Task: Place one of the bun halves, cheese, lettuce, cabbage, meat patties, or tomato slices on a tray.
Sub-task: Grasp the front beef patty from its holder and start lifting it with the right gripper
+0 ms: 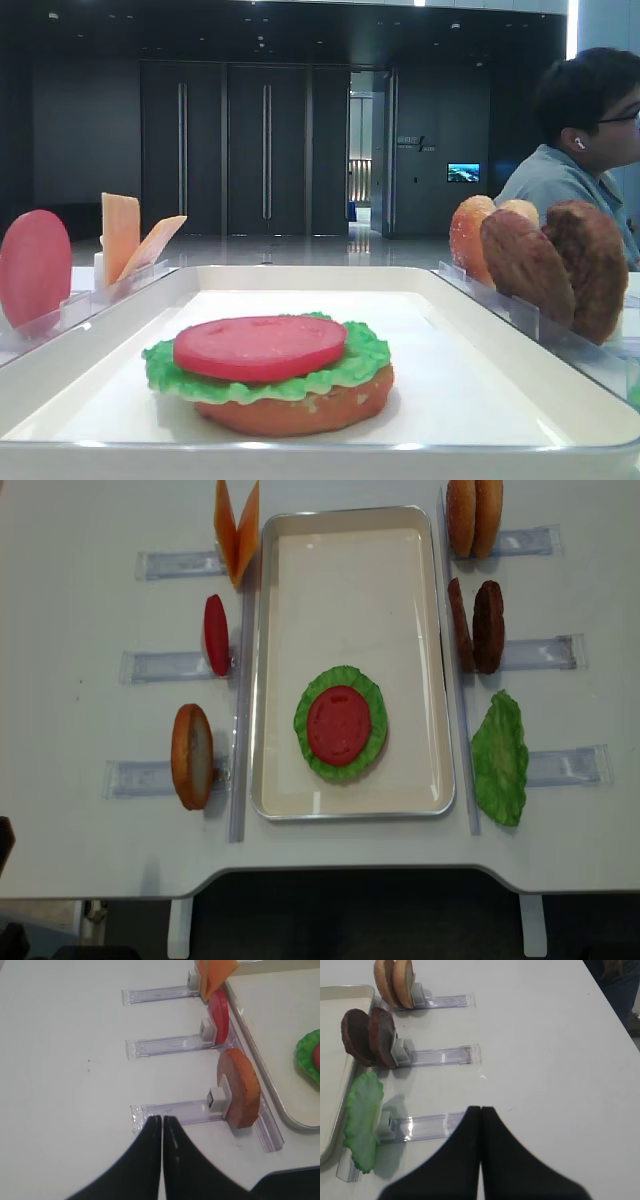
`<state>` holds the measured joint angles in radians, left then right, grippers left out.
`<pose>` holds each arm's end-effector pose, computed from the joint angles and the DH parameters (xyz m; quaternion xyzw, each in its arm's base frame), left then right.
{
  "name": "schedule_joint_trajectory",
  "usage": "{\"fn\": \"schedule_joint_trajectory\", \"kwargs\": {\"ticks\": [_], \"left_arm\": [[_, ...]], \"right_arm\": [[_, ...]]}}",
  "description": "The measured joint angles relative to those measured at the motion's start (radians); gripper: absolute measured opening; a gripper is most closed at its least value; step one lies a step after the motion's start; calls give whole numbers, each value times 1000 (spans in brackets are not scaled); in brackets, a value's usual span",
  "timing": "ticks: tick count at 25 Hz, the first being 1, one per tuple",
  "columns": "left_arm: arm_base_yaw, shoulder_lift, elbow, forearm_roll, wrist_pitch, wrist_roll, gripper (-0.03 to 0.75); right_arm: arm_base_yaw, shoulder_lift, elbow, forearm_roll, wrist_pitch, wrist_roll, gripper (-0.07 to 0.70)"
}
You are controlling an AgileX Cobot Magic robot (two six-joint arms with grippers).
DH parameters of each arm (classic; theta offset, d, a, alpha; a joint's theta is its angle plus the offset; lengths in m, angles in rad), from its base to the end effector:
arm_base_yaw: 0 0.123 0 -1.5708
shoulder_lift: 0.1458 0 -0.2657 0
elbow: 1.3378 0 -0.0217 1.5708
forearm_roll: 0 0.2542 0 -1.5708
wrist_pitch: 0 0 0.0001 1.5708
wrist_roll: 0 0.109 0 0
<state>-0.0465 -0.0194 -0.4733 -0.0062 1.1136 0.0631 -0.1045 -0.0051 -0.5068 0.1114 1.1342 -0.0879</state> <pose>0.0309 -0.0020 0.2584 0.0478 0.8672 0.0010 0.4956 0.0290 0.0080 0.2664 0.0027 0.8675 0.0078 0.4973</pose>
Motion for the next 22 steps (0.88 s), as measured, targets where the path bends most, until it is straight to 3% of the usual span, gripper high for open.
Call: {"fn": "schedule_joint_trajectory", "kwargs": {"ticks": [8,12,15,20,22], "left_arm": [[0,0,0,0,0,0,0],[0,0,0,0,0,0,0],[0,0,0,0,0,0,0],[0,0,0,0,0,0,0],[0,0,0,0,0,0,0]], "right_arm": [[0,0,0,2,0,0,-19],[0,0,0,2,0,-1,25],[0,0,0,2,0,-1,160],[0,0,0,2,0,0,543],[0,0,0,4,0,0,627]]}}
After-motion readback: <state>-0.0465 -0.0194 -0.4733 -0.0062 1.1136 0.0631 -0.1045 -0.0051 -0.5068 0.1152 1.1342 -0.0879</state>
